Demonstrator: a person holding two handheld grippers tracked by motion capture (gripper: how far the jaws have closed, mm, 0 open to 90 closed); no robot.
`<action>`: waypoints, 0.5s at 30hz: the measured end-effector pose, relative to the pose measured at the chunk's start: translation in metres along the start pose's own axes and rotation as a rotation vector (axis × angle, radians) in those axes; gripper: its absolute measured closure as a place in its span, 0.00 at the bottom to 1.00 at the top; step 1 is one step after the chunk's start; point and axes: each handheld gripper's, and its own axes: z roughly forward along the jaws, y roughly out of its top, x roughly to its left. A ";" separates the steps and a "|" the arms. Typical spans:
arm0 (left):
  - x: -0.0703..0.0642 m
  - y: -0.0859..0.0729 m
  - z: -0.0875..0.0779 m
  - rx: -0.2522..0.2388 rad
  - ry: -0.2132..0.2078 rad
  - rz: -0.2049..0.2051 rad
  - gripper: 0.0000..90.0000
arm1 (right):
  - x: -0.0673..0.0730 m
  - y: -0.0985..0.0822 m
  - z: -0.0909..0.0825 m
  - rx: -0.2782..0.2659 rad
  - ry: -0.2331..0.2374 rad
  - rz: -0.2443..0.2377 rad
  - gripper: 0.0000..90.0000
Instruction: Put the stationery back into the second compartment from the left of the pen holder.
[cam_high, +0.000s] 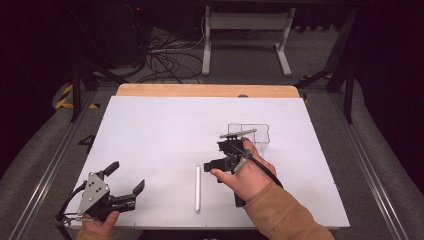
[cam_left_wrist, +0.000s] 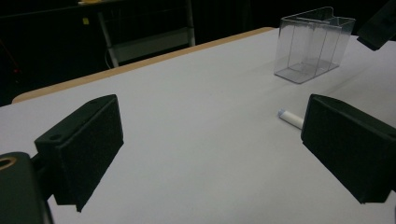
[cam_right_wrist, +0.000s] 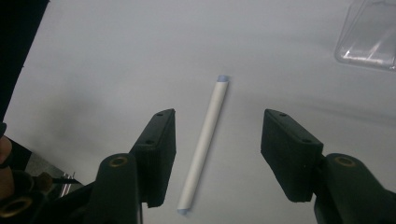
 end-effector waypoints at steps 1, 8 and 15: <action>0.000 0.000 0.000 0.000 0.001 -0.003 0.07 | 0.001 0.001 0.002 0.018 -0.006 0.016 0.52; 0.001 0.000 0.001 0.000 -0.001 -0.003 0.07 | 0.006 0.004 0.013 0.075 -0.023 0.080 0.54; 0.000 0.000 0.002 0.004 -0.007 0.000 0.07 | 0.008 0.005 0.027 0.126 -0.054 0.116 0.54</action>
